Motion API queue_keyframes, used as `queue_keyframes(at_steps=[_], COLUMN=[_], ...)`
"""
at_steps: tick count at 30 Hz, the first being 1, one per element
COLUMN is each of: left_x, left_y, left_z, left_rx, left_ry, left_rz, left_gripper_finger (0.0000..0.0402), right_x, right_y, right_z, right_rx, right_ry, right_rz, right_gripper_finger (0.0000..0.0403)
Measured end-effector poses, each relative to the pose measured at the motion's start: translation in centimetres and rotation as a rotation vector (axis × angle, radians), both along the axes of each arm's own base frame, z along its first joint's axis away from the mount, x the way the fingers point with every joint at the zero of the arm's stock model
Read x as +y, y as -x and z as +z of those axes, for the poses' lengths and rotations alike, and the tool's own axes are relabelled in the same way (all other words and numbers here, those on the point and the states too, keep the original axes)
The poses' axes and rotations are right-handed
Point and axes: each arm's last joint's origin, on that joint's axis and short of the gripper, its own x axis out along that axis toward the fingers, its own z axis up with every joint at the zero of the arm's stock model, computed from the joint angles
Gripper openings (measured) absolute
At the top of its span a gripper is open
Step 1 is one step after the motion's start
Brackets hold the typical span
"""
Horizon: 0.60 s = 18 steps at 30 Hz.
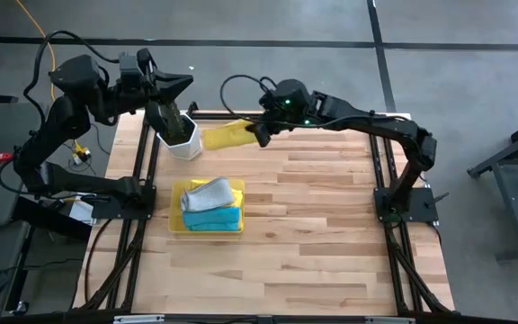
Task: Fold microfiber towels
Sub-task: Put the yellow microfiber towel into the yellow bin
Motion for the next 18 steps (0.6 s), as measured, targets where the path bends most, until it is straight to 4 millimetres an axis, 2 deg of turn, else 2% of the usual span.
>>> queue_keyframes(at_steps=[7,14,18], left_x=[0.0,-0.2,-0.3], left_y=[0.0,0.3,0.5], left_z=[0.0,0.1,0.2], left_rx=[0.000,-0.005,-0.010], left_ry=[0.002,-0.003,-0.006], left_rz=[-0.001,0.000,0.000], left_gripper_finger=[0.0000,0.0000,0.0000], right_x=[2.5,5.2,6.7], right_y=[-4.2,-10.6,-14.2], right_z=[0.0,-3.6,-5.0], right_rx=[-0.082,-0.158,-0.220], right_ry=[-0.098,-0.276,-0.380], right_rz=[0.057,0.138,0.202], right_gripper_finger=[0.0000,0.0000,0.0000])
